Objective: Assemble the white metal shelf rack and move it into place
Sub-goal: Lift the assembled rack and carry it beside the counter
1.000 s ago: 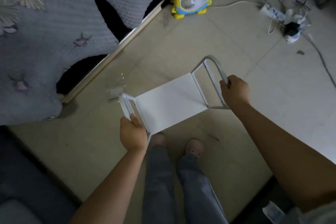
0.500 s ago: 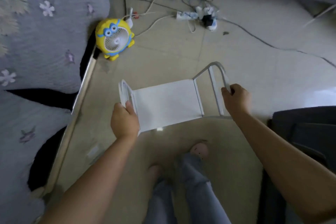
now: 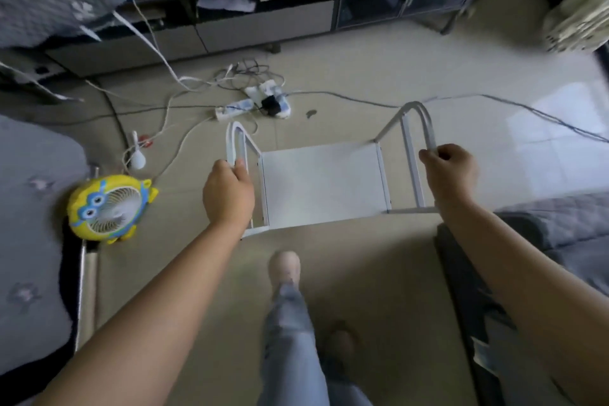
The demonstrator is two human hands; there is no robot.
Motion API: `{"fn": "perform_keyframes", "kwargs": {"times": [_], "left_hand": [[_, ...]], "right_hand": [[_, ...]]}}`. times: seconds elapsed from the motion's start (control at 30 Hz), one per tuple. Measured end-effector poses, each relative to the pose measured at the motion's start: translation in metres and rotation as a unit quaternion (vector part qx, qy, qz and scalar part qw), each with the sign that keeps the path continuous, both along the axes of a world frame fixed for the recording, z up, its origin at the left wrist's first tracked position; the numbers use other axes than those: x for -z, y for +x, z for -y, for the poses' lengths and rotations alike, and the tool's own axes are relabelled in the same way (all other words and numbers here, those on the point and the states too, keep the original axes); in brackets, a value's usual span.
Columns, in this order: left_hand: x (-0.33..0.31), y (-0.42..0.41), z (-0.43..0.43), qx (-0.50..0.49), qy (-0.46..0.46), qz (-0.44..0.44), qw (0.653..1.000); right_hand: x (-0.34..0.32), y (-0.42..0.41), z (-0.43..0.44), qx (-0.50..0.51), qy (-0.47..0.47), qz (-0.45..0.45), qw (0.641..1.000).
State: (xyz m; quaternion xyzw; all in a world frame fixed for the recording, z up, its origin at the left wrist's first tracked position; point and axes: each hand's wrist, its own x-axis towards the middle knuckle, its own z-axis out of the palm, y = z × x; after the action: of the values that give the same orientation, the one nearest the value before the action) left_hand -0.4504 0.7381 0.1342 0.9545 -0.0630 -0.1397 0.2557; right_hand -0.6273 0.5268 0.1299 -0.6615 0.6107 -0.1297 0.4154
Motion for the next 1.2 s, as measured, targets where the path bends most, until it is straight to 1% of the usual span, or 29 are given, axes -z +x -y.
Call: {"fn": "perform_keyframes", "kwargs": {"times": [0.13,0.23,0.4,0.53,0.6,0.67,0.73,0.93,1.03,1.1,1.2], "left_hand": [[-0.006,0.040,0.105,0.072,-0.006,-0.017,0.997],[-0.013,0.068,0.184,0.120,-0.009,-0.026,0.992],[-0.028,0.088,0.314,0.188,0.002,-0.031,0.982],[-0.027,0.092,0.419,0.224,0.007,-0.027,0.974],[-0.022,0.091,0.468,0.226,0.016,-0.026,0.974],[-0.020,0.088,0.518,0.230,0.006,-0.035,0.973],[-0.017,0.088,0.573,0.242,0.007,-0.036,0.970],[-0.013,0.086,0.722,0.275,0.032,-0.040,0.960],[-0.008,0.081,0.801,0.307,0.059,-0.045,0.949],[-0.003,0.082,0.851,0.336,0.082,-0.049,0.937],[0.008,0.086,0.922,0.365,0.124,-0.078,0.919]], "right_hand": [[-0.008,0.017,0.084,0.056,-0.011,-0.024,0.998],[-0.014,0.028,0.145,0.107,-0.006,-0.021,0.994],[-0.025,0.025,0.248,0.178,-0.015,-0.034,0.983],[-0.020,0.019,0.335,0.222,-0.016,-0.021,0.975],[-0.016,0.014,0.380,0.227,-0.009,-0.019,0.974],[-0.016,0.011,0.428,0.224,-0.003,-0.022,0.974],[-0.014,0.008,0.478,0.241,-0.006,-0.020,0.970],[-0.013,0.004,0.620,0.260,-0.013,-0.039,0.965],[-0.013,-0.002,0.697,0.260,-0.026,-0.056,0.964],[-0.012,-0.004,0.746,0.254,-0.041,-0.083,0.963],[-0.011,-0.002,0.817,0.238,-0.050,-0.121,0.963]]}}
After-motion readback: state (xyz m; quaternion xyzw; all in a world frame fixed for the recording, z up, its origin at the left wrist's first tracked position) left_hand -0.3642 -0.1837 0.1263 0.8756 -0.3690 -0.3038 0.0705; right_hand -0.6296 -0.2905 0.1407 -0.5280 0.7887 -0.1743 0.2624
